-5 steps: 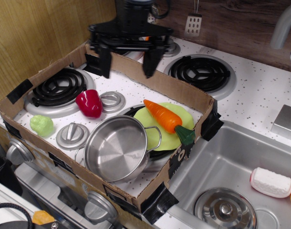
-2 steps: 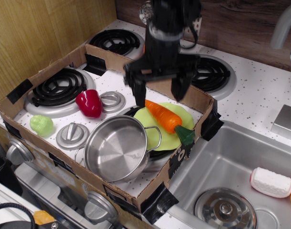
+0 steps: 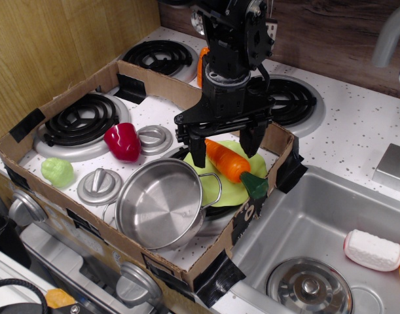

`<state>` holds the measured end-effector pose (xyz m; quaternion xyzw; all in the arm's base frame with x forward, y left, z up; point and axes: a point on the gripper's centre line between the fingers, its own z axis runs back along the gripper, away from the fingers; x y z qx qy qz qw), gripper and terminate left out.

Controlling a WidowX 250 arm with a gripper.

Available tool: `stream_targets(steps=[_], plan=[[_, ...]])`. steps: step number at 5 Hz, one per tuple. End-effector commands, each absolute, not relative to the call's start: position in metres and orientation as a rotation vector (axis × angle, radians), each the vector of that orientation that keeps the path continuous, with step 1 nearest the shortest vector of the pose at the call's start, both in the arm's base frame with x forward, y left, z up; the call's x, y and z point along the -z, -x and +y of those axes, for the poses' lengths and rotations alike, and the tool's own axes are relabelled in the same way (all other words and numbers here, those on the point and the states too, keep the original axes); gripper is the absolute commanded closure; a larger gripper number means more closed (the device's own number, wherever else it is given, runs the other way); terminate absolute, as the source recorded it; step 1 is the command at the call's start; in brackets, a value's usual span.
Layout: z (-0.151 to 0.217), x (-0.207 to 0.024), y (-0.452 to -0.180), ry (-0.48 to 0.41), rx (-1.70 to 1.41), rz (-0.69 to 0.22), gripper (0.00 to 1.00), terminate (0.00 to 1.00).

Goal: Take carrot off plate

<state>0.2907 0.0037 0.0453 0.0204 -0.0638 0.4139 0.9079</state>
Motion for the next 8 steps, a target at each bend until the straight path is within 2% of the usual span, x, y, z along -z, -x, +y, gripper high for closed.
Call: stream_targets(steps=[1,2,3,4,5,6,7,8], plan=[[0.012,-0.045,-0.3,-0.004,-0.847,-0.152,0.0,0.0],[0.013,-0.039,-0.301,0.025,-0.851,-0.142,0.0,0.0],[0.013,-0.036,-0.301,0.05,-0.845,-0.156,1.0,0.0],[0.012,-0.038,-0.304,0.055,-0.849,-0.156,1.0,0.0],[0.014,-0.05,-0.315,0.061,-0.903,-0.181,1.0,0.0],[0.014,-0.061,-0.322,0.065,-1.028,-0.237,1.0,0.0],[0.015,-0.068,-0.326,0.042,-1.18,-0.271,1.0,0.0],[0.04,-0.074,-0.329,-0.045,-1.22,-0.33,1.0,0.0]])
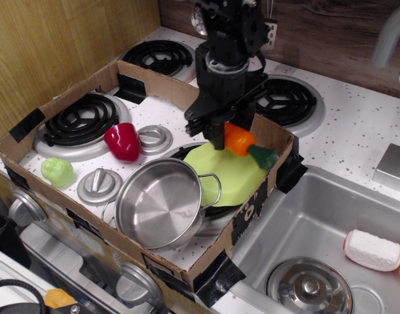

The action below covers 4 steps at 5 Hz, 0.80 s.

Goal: Take carrot off plate

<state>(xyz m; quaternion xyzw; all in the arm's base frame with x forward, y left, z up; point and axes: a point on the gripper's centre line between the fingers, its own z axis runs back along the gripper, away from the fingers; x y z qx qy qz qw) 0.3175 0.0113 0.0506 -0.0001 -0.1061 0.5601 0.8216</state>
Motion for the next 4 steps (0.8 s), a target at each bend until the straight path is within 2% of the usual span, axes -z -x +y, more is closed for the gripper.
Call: stream_targets(steps=[1,2,3,4], plan=[[0.081,-0.076,-0.338,-0.097,-1.178,-0.379,1.0,0.0],[0.113,-0.079,-0.35,-0.124,-1.103,-0.361,1.0,0.0],[0.127,-0.08,-0.356,-0.153,-1.164,-0.345,1.0,0.0],[0.135,-0.079,-0.356,-0.137,-1.227,-0.407,1.0,0.0]])
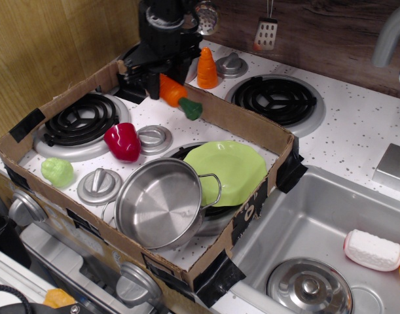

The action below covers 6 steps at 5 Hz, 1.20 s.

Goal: Take carrot off plate

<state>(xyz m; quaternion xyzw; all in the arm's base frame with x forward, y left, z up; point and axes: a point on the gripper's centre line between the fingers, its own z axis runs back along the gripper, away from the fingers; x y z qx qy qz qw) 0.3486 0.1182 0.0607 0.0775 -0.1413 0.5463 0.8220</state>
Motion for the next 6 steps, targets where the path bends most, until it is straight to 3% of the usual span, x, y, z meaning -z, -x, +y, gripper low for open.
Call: stream_targets(steps=[1,4,5,6], plan=[[0.138,-0.073,-0.357,-0.118,-1.295,-0.444,1.0,0.0],[0.131,-0.052,-0.355,-0.086,-1.387,-0.524,1.0,0.0],[0.131,-0.047,-0.356,-0.071,-1.374,-0.513,1.0,0.0],[0.127,-0.043,-0.356,-0.111,-1.382,-0.553,0.0,0.0]])
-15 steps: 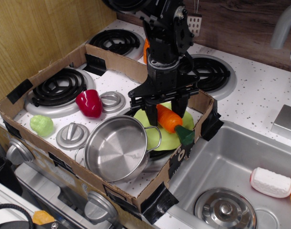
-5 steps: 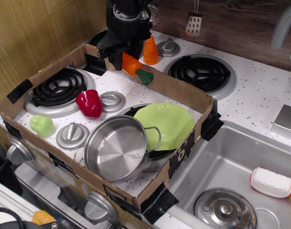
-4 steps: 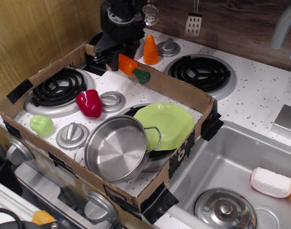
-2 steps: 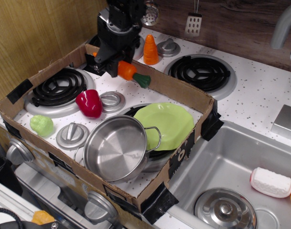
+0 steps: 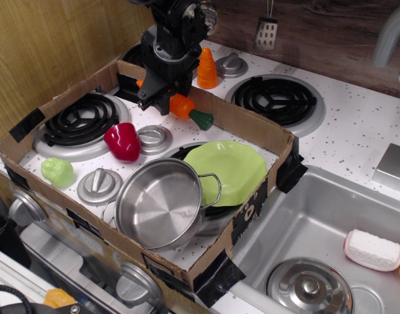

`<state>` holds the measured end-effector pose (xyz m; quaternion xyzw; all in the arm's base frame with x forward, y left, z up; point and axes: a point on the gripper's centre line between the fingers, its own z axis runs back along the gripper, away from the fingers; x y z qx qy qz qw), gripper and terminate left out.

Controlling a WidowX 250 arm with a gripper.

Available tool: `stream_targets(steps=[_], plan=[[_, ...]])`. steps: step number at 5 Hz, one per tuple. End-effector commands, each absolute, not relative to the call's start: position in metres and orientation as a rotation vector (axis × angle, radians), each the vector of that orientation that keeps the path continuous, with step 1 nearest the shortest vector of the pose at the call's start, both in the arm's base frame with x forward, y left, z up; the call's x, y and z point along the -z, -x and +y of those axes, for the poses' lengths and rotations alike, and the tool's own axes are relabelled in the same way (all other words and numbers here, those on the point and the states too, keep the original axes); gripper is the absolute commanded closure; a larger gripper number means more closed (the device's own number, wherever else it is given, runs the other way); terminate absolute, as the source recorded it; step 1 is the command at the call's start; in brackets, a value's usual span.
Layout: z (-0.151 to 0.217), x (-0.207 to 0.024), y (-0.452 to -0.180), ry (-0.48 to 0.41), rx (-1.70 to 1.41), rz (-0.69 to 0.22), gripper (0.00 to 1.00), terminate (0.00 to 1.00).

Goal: Take carrot off plate

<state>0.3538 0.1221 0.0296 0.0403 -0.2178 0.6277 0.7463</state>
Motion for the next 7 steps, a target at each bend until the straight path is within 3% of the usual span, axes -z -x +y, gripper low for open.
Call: stream_targets(steps=[1,2,5,6,7], plan=[[0.127,-0.049,-0.358,-0.121,-1.356,-0.574,0.0,0.0],[0.124,-0.057,-0.359,-0.157,-1.328,-0.637,0.0,0.0],[0.112,-0.105,-0.354,-0.232,-1.264,-0.587,0.0,0.0],[0.112,-0.119,-0.35,-0.223,-1.201,-0.528,0.0,0.0],[0.106,-0.133,-0.349,-0.261,-1.119,-0.365,0.0,1.0]])
